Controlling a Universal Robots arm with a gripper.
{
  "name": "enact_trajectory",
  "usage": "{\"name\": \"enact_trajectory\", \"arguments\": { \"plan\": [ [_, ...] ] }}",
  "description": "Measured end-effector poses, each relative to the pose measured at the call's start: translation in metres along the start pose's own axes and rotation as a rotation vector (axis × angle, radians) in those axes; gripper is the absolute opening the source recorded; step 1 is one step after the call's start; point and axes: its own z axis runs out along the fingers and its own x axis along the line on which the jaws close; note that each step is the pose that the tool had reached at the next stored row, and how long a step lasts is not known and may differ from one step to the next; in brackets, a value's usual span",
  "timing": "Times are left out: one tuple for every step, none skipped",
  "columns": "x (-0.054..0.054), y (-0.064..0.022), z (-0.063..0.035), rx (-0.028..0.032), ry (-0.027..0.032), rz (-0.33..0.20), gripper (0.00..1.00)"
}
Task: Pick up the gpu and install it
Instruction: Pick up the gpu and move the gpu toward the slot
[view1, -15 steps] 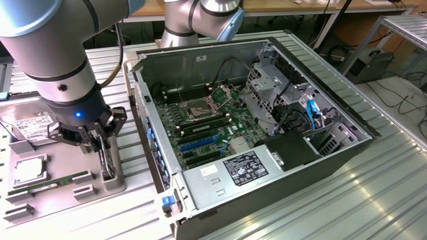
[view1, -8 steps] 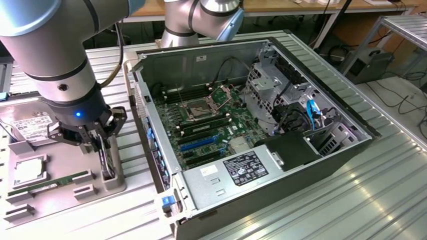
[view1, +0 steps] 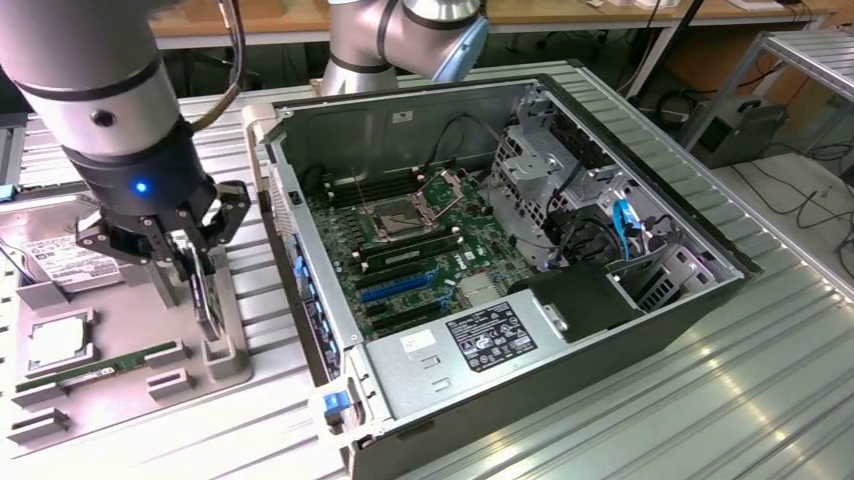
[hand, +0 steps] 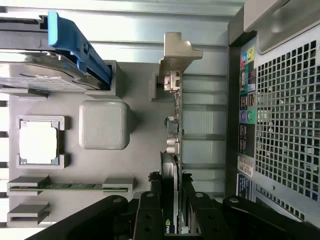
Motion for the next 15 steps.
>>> {"name": "enact_trajectory", "arguments": {
  "plan": [
    [-0.001, -0.0008, -0.0084, 0.0001, 0.0011, 0.0, 0.26],
    [-0.001, -0.0012, -0.0128, 0.0, 0.0015, 0.001, 0.26],
    [-0.002, -0.0017, -0.017, 0.0, 0.0022, 0.001, 0.26],
    [-0.002, -0.0024, -0.0228, 0.0001, 0.0032, 0.001, 0.26],
    [-0.003, -0.0032, -0.0289, 0.0, 0.0041, 0.001, 0.26],
    [-0.004, -0.0038, -0.0334, 0.0001, 0.0048, 0.002, 0.26],
    [-0.004, -0.0045, -0.0379, 0.0, 0.0057, 0.002, 0.26],
    [-0.005, -0.0052, -0.0428, 0.0, 0.0067, 0.002, 0.26],
    [-0.006, -0.0059, -0.0472, 0.0, 0.0078, 0.002, 0.26],
    [-0.008, -0.0077, -0.0574, 0.0, 0.011, 0.003, 0.26],
    [-0.009, -0.0086, -0.062, -0.0001, 0.0126, 0.003, 0.26],
    [-0.01, -0.0094, -0.0664, -0.0002, 0.0141, 0.003, 0.26],
    [-0.011, -0.0107, -0.0732, -0.0001, 0.0167, 0.003, 0.26],
    [-0.013, -0.0122, -0.0806, -0.0003, 0.0193, 0.003, 0.26],
    [-0.015, -0.0133, -0.0861, -0.0002, 0.0214, 0.003, 0.26]
  ]
}}
